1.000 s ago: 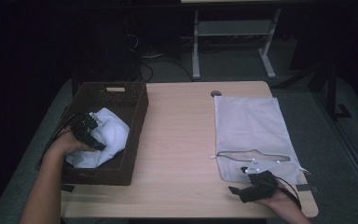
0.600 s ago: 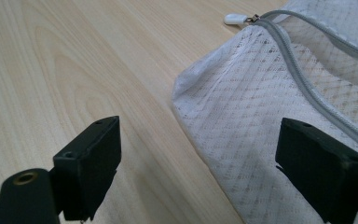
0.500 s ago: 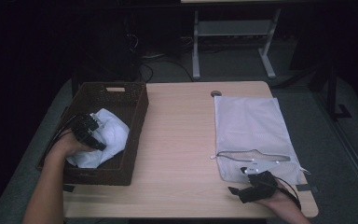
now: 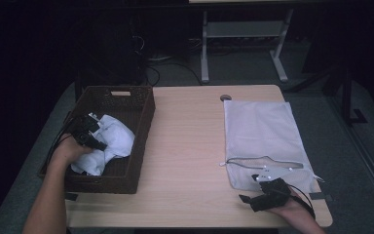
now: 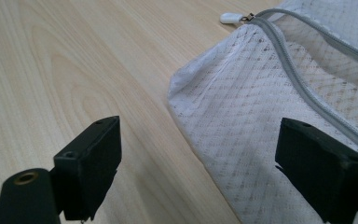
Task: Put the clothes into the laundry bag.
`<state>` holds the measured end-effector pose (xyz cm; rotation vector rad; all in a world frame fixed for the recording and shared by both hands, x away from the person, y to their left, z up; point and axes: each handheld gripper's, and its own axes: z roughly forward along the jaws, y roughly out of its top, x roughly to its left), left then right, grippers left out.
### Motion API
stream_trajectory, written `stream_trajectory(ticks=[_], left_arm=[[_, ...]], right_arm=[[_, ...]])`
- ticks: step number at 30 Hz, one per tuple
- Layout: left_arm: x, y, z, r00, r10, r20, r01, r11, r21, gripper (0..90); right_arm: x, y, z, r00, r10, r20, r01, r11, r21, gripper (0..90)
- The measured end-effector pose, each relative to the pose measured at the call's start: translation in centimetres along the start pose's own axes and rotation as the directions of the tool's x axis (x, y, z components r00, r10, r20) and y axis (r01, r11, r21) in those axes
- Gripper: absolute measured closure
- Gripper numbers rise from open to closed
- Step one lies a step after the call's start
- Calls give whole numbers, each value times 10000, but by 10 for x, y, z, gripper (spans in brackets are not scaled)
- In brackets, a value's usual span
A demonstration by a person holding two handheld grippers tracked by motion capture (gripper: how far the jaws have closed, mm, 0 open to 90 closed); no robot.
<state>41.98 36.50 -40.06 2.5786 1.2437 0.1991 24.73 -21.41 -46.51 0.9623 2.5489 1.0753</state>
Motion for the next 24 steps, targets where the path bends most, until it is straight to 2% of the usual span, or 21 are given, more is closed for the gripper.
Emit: stream_trajectory(ticks=[4, 10, 13, 17, 24], left_arm=[[-2, 5, -13, 9999, -145, -24, 145, 9999, 11, 722], [-2, 8, -42, 9986, -530, -93, 526, 9979, -383, 724], [-2, 9, -57, 9987, -481, -184, 469, 9970, -623, 724], [-2, 9, -76, 9985, -549, -66, 540, 9939, -966, 724], [-7, 9, -107, 9969, -657, 427, 721, 9828, -1701, 724]], right_arm=[[0, 0, 0, 10000, 22, -27, -23, 10000, -31, 141], [0, 0, -1, 10000, 11, -11, -11, 10000, -52, 141], [0, 1, 0, 10000, 7, -11, -7, 10000, -59, 141], [0, 1, 0, 10000, 14, -18, -14, 10000, -72, 141], [-1, 1, -1, 10000, 46, -12, -46, 9999, -90, 141]])
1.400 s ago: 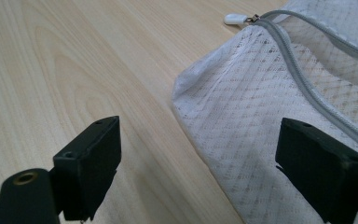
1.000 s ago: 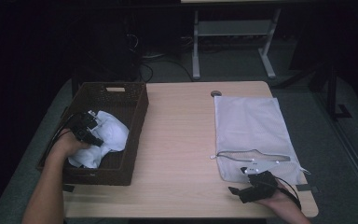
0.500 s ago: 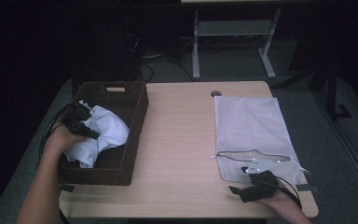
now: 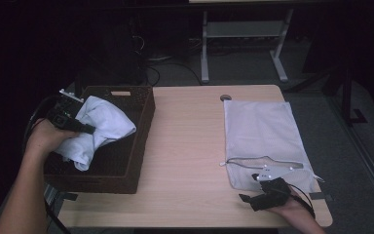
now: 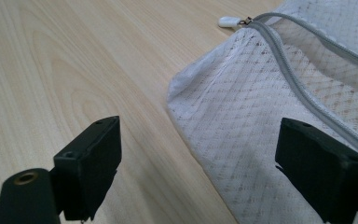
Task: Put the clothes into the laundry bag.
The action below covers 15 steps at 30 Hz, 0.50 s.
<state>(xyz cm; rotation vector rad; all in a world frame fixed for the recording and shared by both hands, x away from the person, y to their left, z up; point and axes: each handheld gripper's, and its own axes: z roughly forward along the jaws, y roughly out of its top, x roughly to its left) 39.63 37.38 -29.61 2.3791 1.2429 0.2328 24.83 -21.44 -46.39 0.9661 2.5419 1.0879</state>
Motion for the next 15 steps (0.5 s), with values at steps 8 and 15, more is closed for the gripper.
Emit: stream_trajectory(ticks=[8, 15], left_arm=[[-18, 10, -20, 9987, 160, 492, -136, 9987, -496, 723], [-45, 24, -27, 9955, 469, 825, -395, 9953, -888, 722]], right_arm=[[0, 0, 0, 10000, 42, 18, -42, 10000, -7, 140], [-1, 0, -1, 10000, 68, 28, -68, 10000, -31, 141]])
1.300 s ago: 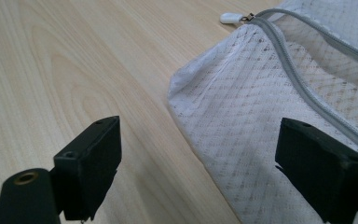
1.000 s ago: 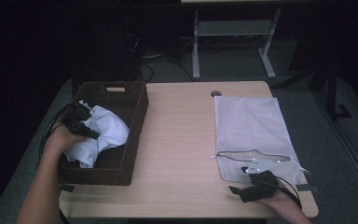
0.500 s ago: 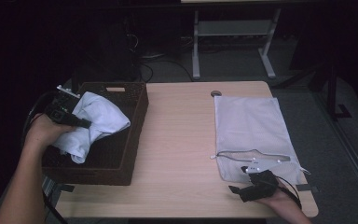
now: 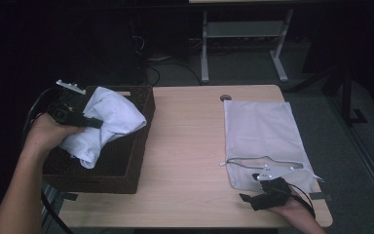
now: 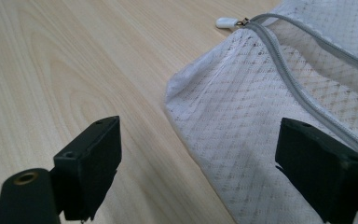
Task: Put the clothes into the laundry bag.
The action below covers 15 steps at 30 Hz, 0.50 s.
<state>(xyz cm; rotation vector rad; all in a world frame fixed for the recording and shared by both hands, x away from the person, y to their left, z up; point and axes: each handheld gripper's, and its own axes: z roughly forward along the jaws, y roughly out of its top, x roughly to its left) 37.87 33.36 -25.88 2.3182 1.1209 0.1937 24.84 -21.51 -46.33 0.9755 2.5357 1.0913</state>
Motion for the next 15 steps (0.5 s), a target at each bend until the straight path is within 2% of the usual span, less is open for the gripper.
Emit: stream_trajectory(ticks=[4, 8, 12, 15], left_arm=[[-18, 12, 0, 9991, 277, 332, -274, 9996, -110, 722], [-36, 23, 2, 9950, 604, 795, -575, 9976, -376, 721], [-58, 32, 6, 9882, 1083, 1082, -1049, 9938, -372, 720], [-77, 40, 12, 9794, 1599, 1230, -1575, 9871, -288, 721]], right_arm=[[0, 0, 0, 10000, -3, 14, 3, 10000, -16, 141], [-1, 0, -2, 10000, 6, 31, -6, 10000, -37, 141], [-2, -1, -4, 10000, 33, 69, -33, 10000, -79, 141], [-3, -1, -5, 9999, 65, 102, -64, 9999, -134, 141]])
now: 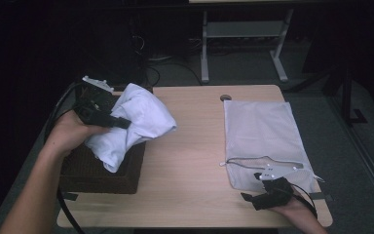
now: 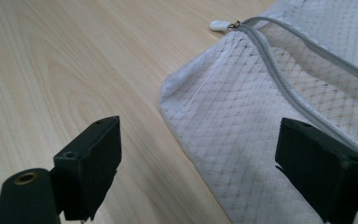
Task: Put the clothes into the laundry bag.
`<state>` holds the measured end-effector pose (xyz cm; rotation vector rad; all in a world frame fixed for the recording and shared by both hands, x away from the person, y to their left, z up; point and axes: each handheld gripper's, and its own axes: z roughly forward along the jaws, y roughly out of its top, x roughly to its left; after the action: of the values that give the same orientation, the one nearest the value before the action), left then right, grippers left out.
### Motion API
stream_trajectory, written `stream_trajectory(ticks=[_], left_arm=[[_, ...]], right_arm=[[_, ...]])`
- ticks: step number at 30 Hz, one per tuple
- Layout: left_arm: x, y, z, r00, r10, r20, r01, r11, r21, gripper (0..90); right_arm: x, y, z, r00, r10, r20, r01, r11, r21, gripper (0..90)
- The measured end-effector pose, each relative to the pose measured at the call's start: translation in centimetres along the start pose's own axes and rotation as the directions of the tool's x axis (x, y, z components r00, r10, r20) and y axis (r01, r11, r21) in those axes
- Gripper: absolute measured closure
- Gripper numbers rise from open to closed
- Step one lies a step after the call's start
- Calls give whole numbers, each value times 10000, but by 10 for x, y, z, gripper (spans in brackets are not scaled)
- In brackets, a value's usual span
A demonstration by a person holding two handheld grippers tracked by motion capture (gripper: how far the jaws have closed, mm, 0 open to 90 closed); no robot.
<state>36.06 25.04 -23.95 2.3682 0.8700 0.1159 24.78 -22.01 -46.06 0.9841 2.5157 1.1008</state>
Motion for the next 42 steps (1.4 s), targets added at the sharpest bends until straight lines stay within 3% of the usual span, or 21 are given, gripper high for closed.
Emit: stream_trajectory(ticks=[8, 17, 27, 33, 35, 38, 40, 42], left_arm=[[-39, 13, 35, 9967, 681, 444, -686, 9976, 82, 721], [-72, 7, 81, 9917, 1149, 581, -1171, 9925, 353, 721], [-92, -14, 124, 9921, 1172, 444, -1188, 9924, 336, 722], [-103, -29, 145, 9939, 1025, 416, -1044, 9934, 470, 722], [-106, -35, 151, 9942, 950, 509, -975, 9940, 494, 722], [-112, -45, 161, 9943, 985, 402, -1009, 9929, 630, 722], [-114, -52, 166, 9946, 931, 449, -959, 9934, 634, 722], [-116, -59, 171, 9951, 873, 457, -904, 9933, 714, 722]], right_arm=[[-1, 0, -2, 10000, -22, 38, 22, 10000, -54, 141], [-4, 0, -6, 9999, 21, 161, -18, 9999, -140, 141], [-15, -1, -13, 9982, 364, 478, -352, 9991, -241, 144], [-25, 0, -24, 9967, 577, 566, -579, 9983, 19, 126], [-30, -1, -28, 9951, 709, 683, -709, 9975, -26, 192], [-37, -5, -33, 9904, 775, 1148, -768, 9970, -106, 381], [-43, -8, -38, 9895, 801, 1201, -792, 9968, -126, 543], [-48, -11, -41, 9858, 909, 1413, -902, 9959, -111, 642]])
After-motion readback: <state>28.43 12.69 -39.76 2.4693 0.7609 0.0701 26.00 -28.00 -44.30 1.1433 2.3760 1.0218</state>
